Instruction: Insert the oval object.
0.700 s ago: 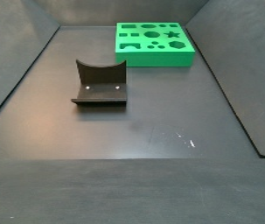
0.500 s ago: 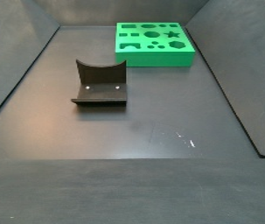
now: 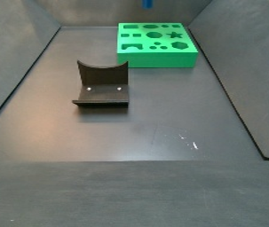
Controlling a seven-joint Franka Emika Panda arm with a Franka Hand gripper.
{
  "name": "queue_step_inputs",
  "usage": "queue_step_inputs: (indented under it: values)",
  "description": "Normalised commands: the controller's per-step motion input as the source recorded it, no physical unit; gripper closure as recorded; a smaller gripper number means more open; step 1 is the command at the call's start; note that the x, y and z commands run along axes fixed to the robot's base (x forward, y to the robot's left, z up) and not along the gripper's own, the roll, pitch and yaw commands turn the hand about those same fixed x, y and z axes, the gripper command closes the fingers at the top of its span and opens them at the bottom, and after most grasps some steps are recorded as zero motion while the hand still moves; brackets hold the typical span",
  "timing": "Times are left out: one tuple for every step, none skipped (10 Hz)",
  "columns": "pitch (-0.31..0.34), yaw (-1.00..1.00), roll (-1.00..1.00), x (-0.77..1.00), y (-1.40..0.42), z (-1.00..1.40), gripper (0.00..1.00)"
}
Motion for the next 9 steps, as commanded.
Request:
queue_step_inputs:
  values:
    - [-0.054,-0.82,0.0,0.0,-0.4,-0.47,1.0]
    - [-0.036,-0.9,0.01,0.0,-0.31,-0.5,1.0]
    - [0.011,-1.0,0.0,0.0,-0.09,-0.43,1.0]
    - [0.011,-1.0,-0.03,0.0,-0.06,-0.06,1.0]
    - [0.021,-1.0,-0.08,0.03,-0.06,0.0,1.0]
    - [0.02,-1.0,-0.07,0.01,-0.02,0.0,1.0]
    - [0.0,-1.0,-0.03,0.0,0.0,-0.07,1.0]
    - [0.0,-1.0,0.0,0.0,0.0,-0.24,1.0]
    - [0.0,-1.0,0.0,0.0,0.0,-0.29,1.0]
